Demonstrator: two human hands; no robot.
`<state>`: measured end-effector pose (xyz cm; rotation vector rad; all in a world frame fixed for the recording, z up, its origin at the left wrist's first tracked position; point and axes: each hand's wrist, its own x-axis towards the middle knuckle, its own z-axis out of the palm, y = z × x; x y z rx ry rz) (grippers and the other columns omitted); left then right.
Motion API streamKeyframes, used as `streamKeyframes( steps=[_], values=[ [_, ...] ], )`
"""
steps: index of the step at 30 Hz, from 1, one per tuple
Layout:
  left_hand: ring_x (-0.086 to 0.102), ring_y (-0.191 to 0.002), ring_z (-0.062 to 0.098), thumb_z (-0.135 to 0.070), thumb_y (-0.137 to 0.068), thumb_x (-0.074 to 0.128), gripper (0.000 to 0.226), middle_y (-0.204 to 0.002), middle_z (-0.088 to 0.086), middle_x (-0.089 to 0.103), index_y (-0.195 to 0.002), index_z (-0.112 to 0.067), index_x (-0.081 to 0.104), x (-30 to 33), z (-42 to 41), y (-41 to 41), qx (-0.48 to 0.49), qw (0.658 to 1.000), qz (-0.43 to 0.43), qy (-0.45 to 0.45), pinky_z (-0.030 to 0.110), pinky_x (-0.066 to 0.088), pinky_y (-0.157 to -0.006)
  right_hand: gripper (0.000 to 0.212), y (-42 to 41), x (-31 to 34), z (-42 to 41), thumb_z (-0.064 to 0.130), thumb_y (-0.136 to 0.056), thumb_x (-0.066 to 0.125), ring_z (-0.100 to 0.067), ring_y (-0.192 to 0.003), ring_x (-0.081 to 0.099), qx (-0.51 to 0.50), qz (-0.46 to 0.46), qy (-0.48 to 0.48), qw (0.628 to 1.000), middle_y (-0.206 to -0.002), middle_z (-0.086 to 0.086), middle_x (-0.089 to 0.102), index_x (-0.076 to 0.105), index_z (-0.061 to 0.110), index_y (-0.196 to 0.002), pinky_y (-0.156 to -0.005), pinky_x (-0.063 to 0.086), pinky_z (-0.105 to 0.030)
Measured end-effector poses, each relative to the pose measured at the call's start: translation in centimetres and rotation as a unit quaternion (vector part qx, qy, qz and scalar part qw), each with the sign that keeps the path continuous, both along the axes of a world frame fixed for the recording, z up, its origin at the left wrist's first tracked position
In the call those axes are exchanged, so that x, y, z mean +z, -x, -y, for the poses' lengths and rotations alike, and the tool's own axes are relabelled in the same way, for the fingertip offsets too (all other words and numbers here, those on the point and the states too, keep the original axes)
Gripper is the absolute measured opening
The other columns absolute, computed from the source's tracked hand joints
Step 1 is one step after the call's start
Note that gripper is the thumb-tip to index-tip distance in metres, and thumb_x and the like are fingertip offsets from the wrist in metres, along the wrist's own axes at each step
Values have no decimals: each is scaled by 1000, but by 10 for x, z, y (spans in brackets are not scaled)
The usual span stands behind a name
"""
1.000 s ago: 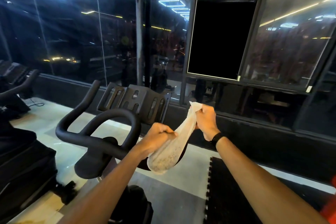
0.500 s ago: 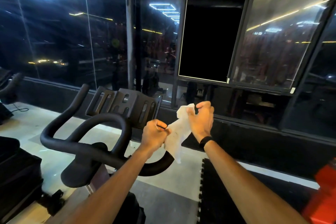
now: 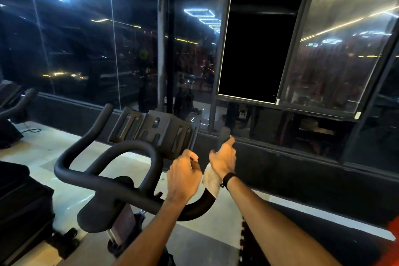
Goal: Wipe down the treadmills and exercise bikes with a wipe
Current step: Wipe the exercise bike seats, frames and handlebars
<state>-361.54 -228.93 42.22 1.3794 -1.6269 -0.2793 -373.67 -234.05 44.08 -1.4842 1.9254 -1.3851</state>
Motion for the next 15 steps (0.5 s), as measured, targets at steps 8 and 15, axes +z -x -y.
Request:
streamKeyframes(
  steps=[8, 15],
  values=[
    [60, -69, 11, -10, -94, 56, 12, -76, -7, 61, -93, -21, 60, 1, -2, 1, 20, 1000, 0, 18, 38, 54, -63, 66, 2, 6, 20, 14, -100, 54, -34, -133, 36, -12, -213, 133, 968, -152, -19, 31, 19, 3, -154, -109, 41, -42],
    [58, -65, 7, -8, -94, 57, 12, -75, -7, 61, -93, -18, 62, 1, -1, 1, 18, 999, -11, 26, 30, 50, -58, 44, 18, -18, 3, 19, -102, 48, -27, -154, -10, 100, -355, 139, 919, -166, -15, 11, 46, 7, -145, -122, -8, -41]
  ],
)
